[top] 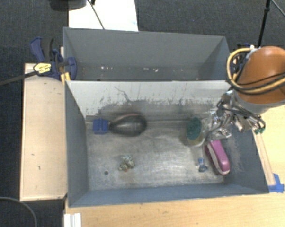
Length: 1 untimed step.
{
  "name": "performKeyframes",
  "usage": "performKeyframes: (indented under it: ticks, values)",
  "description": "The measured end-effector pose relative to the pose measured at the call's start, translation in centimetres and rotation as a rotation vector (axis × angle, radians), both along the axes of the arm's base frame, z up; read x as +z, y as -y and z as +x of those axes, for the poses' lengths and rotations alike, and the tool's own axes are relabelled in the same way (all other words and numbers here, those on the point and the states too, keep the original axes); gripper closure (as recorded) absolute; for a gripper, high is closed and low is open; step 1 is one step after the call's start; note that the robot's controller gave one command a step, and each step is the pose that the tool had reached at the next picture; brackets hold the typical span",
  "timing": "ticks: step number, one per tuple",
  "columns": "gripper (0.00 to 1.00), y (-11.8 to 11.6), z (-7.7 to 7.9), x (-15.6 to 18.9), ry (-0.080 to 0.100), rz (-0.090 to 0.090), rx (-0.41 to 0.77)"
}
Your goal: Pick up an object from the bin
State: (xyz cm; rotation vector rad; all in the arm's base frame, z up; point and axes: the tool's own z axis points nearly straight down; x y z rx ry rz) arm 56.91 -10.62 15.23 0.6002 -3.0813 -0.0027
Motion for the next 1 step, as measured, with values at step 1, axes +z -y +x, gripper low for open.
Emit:
performKeyframes:
  ticks: [1]
  values:
    - [1.00, 0.74, 2.45, 1.94, 0.009, -0.001, -0.255]
